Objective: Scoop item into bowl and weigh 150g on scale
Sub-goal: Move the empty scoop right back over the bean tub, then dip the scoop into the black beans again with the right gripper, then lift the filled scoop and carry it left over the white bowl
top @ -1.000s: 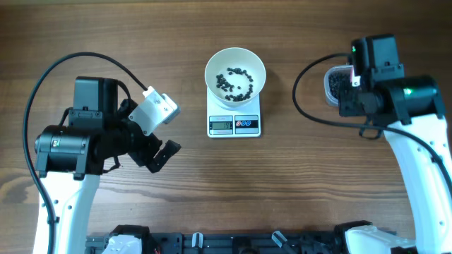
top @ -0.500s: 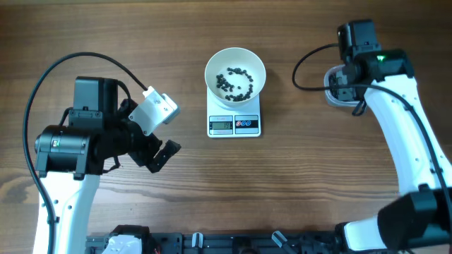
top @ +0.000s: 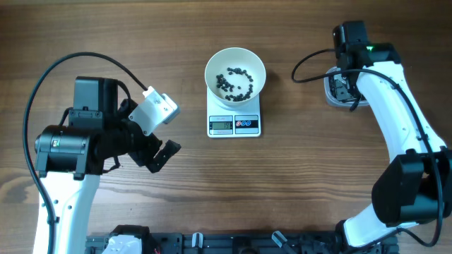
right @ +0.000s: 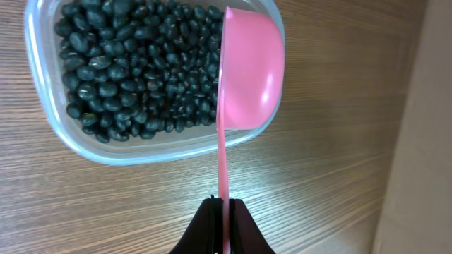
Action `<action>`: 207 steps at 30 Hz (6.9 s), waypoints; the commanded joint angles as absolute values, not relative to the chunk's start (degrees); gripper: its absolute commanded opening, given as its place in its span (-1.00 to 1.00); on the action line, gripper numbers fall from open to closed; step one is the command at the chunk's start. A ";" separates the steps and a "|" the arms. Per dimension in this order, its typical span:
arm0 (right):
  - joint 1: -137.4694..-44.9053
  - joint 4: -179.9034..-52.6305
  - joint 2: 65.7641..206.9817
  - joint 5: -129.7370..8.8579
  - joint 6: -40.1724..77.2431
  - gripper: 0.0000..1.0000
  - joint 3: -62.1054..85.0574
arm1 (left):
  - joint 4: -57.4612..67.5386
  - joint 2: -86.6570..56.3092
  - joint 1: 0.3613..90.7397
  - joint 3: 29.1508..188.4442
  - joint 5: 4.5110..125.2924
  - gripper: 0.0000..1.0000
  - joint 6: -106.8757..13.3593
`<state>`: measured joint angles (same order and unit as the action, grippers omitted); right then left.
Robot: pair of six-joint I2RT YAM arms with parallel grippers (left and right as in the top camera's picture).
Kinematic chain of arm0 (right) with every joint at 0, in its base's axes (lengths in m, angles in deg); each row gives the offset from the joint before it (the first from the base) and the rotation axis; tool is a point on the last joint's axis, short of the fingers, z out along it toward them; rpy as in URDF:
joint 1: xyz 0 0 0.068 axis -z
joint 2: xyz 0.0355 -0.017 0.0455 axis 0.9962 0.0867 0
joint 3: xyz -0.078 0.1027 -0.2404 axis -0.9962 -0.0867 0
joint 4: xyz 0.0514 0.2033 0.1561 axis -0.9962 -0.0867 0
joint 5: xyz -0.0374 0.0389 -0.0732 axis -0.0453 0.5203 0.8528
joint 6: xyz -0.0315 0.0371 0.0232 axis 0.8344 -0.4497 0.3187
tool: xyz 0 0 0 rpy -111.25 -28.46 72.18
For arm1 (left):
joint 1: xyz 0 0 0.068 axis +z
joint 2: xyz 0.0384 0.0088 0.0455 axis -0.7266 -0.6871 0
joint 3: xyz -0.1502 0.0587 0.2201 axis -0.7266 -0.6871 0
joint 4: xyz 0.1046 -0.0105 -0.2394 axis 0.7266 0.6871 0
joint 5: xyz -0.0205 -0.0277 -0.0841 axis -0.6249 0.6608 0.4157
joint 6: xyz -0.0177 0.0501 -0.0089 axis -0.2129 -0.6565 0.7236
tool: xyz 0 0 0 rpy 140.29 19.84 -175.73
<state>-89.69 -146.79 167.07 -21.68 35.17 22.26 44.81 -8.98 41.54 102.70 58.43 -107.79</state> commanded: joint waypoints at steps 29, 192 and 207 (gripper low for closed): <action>-89.56 -145.94 172.54 -34.86 39.74 -0.91 23.79 | 44.81 -8.43 42.00 103.03 59.77 1.00 -107.64; -54.50 -154.31 169.21 -93.35 37.18 -0.91 25.02 | 44.81 -8.43 42.00 103.03 59.77 1.00 -107.64; -52.36 -153.85 169.21 -109.65 38.47 -0.92 25.02 | 44.81 -8.43 42.00 103.03 59.77 1.00 -107.64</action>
<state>-52.34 -154.16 170.26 -101.72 37.07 25.28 44.81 -8.98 41.54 102.70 58.43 -107.79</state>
